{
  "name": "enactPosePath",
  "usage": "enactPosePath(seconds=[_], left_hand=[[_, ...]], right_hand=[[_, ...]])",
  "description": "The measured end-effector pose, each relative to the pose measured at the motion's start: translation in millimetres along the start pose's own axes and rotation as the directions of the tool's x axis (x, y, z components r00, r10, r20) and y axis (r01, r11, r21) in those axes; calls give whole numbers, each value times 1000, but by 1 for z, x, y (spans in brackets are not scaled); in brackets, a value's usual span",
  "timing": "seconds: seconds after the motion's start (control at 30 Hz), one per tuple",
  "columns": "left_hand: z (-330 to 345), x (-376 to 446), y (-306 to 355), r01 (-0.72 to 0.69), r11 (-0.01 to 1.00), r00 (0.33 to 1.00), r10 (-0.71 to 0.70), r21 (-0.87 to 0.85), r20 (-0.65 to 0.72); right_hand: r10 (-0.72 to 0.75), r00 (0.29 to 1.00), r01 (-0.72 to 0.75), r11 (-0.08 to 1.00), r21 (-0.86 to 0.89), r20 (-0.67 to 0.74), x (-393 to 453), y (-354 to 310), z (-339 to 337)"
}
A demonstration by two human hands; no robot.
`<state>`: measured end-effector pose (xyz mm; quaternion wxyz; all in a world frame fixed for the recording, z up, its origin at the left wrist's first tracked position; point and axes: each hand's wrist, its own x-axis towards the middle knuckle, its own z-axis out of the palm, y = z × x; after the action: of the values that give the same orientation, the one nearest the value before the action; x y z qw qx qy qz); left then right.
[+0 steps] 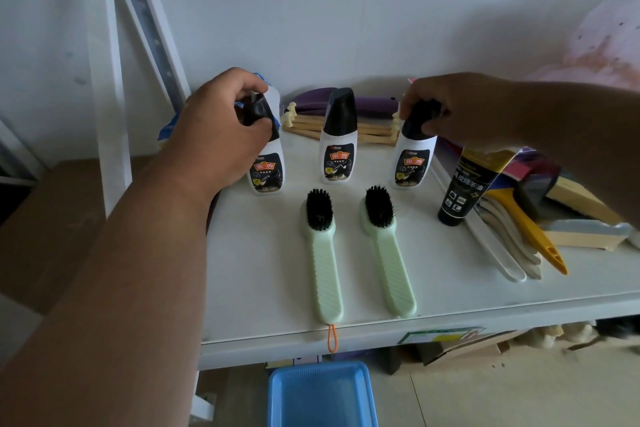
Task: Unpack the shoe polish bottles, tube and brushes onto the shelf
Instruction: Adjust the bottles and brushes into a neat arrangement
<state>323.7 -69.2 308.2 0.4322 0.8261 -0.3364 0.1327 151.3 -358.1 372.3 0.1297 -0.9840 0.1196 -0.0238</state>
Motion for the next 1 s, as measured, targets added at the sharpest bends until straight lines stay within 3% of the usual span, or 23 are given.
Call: enactPosePath(seconds=[0.8,1.0], left_hand=[[-1,0,3,54,998,999,-54,-14,-1],[-3,-1,9,86,994,996,-86,-61,0]], right_hand=[[-27,1000,27,998,-54,-8,-3,-5,1],[-12,998,10,1000,-21,-67,-6,-6,-1]])
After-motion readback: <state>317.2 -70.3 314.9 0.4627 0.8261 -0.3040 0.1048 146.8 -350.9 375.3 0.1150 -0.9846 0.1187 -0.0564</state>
